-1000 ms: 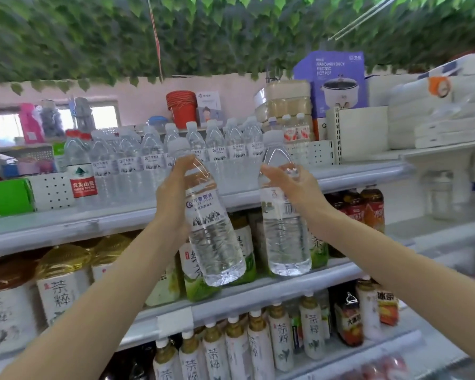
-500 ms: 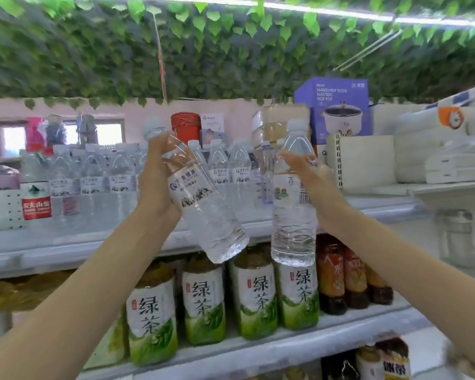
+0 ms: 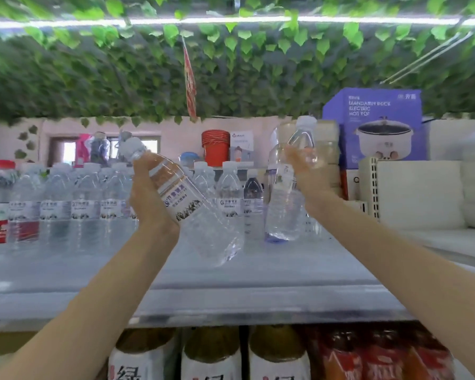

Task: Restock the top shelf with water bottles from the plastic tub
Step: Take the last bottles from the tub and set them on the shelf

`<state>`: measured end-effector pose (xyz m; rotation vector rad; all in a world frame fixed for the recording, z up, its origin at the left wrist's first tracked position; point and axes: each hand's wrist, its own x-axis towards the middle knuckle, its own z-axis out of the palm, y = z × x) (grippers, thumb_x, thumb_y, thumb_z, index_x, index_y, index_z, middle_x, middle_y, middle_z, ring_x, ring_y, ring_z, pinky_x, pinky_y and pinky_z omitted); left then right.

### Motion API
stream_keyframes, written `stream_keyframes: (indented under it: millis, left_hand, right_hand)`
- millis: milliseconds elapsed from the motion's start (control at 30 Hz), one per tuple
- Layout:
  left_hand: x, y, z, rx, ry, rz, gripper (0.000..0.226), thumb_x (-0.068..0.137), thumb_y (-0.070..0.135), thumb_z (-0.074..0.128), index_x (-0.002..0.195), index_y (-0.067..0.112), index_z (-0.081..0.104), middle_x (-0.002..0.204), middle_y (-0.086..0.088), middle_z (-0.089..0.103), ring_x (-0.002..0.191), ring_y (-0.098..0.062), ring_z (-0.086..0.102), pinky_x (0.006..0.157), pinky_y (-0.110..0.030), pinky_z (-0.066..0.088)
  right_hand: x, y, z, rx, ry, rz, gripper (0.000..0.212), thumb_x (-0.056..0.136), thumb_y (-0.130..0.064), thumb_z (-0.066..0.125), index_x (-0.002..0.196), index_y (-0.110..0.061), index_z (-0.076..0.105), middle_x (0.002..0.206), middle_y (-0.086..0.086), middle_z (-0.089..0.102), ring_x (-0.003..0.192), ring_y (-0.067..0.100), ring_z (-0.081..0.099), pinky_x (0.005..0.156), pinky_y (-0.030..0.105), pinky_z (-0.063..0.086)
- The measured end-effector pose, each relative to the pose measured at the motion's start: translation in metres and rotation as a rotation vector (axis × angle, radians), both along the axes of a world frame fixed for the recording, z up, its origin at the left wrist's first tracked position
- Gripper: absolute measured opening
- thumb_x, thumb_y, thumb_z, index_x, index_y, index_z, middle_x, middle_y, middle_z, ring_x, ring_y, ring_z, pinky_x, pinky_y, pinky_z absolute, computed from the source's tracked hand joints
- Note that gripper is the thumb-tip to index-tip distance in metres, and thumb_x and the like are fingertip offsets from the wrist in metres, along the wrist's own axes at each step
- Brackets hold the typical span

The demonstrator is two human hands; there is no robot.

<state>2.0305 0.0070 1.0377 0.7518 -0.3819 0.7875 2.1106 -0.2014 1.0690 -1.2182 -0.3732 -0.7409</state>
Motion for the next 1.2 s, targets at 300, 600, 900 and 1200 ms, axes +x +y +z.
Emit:
stream_keyframes:
  millis: [300, 600, 900, 1200]
  left_hand:
    - [0.046, -0.011, -0.007, -0.046, 0.07, 0.068, 0.014, 0.08, 0.037, 0.062, 0.073, 0.026, 0.06, 0.075, 0.006, 0.063, 0.055, -0.006, 0.06, 0.053, -0.019, 0.046]
    - [0.06, -0.006, -0.017, -0.065, 0.073, -0.021, 0.018, 0.085, 0.032, 0.058, 0.07, 0.022, 0.059, 0.058, 0.007, 0.063, 0.045, -0.006, 0.058, 0.045, -0.016, 0.046]
    - [0.066, -0.003, -0.02, -0.102, 0.056, -0.153, 0.018, 0.081, 0.036, 0.062, 0.067, 0.025, 0.058, 0.056, 0.011, 0.062, 0.048, -0.006, 0.059, 0.052, -0.019, 0.047]
    - [0.07, 0.001, -0.021, -0.081, 0.069, -0.133, 0.018, 0.081, 0.038, 0.061, 0.071, 0.024, 0.059, 0.058, 0.008, 0.063, 0.05, -0.008, 0.06, 0.052, -0.019, 0.048]
  right_hand:
    - [0.109, 0.046, -0.02, -0.169, 0.122, -0.043, 0.105, 0.069, -0.053, 0.076, 0.149, -0.018, 0.017, 0.145, 0.008, 0.042, 0.132, 0.028, 0.041, 0.108, 0.053, 0.033]
    - [0.126, 0.034, -0.048, -0.663, 0.387, 0.047, 0.11, 0.083, -0.03, 0.071, 0.149, -0.011, -0.015, 0.159, 0.01, 0.004, 0.145, 0.031, 0.012, 0.116, 0.047, 0.018]
    - [0.114, 0.015, -0.052, -0.941, 0.634, 0.046, 0.125, 0.071, -0.028, 0.082, 0.149, -0.012, -0.014, 0.158, 0.01, 0.012, 0.142, 0.034, 0.02, 0.112, 0.053, 0.026]
    - [0.114, 0.027, -0.057, -0.975, 0.522, -0.008, 0.117, 0.078, -0.021, 0.077, 0.149, -0.014, -0.016, 0.156, 0.012, 0.019, 0.121, 0.036, 0.047, 0.091, 0.041, 0.049]
